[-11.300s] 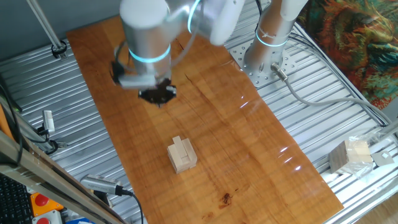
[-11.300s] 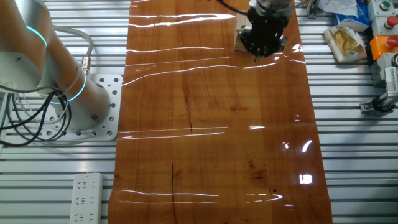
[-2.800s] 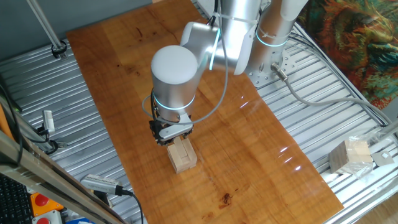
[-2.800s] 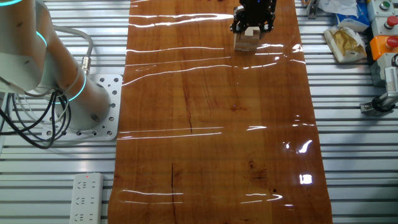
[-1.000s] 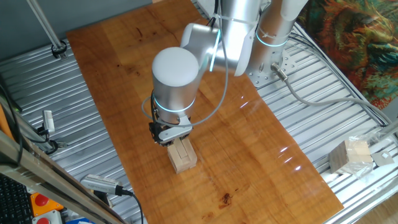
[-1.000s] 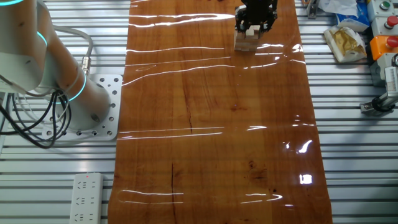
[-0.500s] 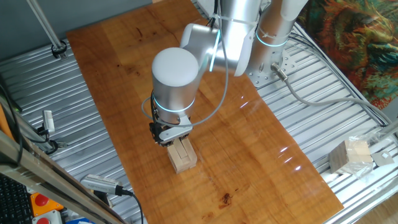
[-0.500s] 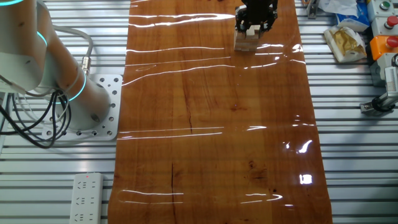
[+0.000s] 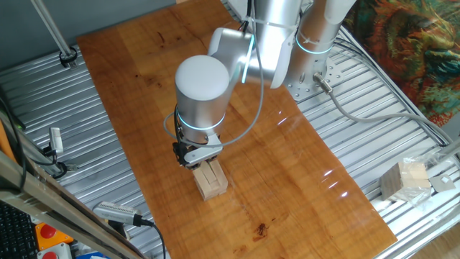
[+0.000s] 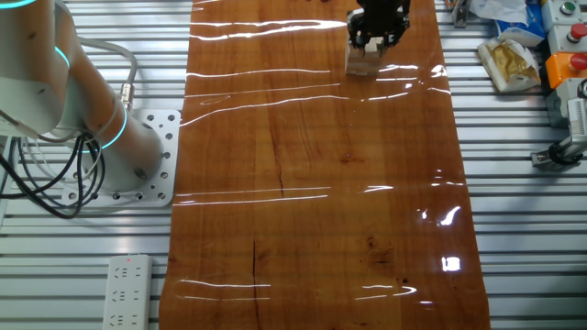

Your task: Play Jenga

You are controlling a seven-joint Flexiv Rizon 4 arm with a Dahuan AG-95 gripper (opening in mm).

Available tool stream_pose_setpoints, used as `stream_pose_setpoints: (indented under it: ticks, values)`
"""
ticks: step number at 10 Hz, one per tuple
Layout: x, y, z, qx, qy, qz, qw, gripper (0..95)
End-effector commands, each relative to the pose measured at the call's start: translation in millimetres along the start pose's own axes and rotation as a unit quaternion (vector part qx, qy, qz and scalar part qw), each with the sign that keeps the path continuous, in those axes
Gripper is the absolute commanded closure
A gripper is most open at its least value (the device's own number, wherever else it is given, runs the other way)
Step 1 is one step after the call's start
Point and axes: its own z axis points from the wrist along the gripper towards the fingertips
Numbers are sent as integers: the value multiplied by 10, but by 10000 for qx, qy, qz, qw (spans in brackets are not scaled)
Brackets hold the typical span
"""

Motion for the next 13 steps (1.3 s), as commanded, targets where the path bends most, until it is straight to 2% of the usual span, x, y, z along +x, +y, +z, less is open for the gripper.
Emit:
stream_pose_setpoints:
  ticks: [1,12,13]
  values:
    - [2,1,0,10,0,-26,10000,760]
    - [35,52,-4,16,30,-112,9999,760]
    - [37,54,-5,18,32,-113,9999,950]
